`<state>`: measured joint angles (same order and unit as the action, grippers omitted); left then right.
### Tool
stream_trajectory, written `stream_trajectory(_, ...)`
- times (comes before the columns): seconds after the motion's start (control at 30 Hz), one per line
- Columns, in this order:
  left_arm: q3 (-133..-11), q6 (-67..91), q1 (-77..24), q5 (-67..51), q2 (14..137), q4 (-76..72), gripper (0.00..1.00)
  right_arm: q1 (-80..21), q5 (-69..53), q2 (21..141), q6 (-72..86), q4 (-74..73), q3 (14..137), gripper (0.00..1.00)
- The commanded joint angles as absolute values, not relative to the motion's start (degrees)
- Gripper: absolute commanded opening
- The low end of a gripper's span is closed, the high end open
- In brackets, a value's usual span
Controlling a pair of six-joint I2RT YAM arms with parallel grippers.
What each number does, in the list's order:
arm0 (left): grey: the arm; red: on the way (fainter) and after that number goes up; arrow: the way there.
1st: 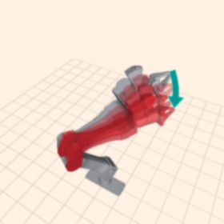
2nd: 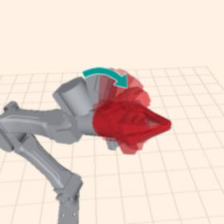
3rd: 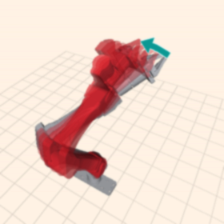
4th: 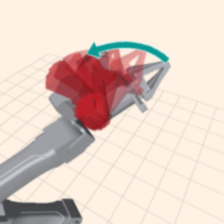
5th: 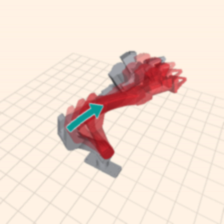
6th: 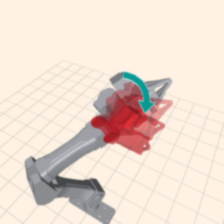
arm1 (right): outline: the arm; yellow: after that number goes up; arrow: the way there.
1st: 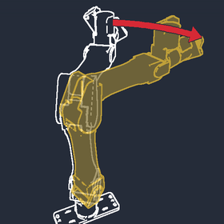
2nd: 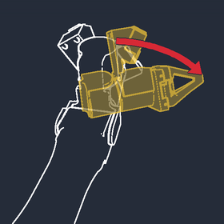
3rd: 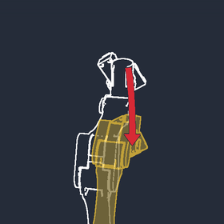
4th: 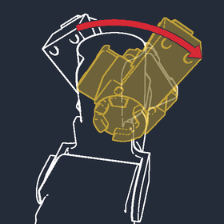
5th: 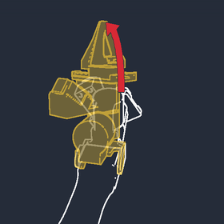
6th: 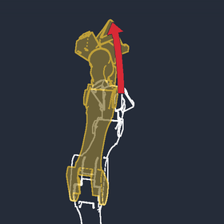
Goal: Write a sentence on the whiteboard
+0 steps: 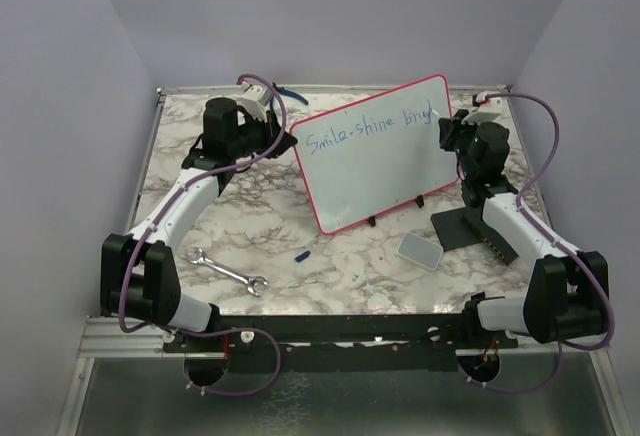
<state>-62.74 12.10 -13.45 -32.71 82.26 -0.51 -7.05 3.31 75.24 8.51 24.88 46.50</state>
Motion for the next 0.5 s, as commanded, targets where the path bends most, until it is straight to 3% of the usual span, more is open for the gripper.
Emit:
stream_trajectory(0.0, -62.8, 9.6, -13.1, -33.8, 81.0, -1.5, 0.0, -6.8, 5.2, 76.1, 8.0, 26.5, 47.7, 0.01)
stream_trajectory(0.47, -62.8, 9.5, -13.2, -33.8, 80.9, -1.5, 0.0, -6.7, 6.3, 75.6, 8.2, 25.7, 46.2, 0.01)
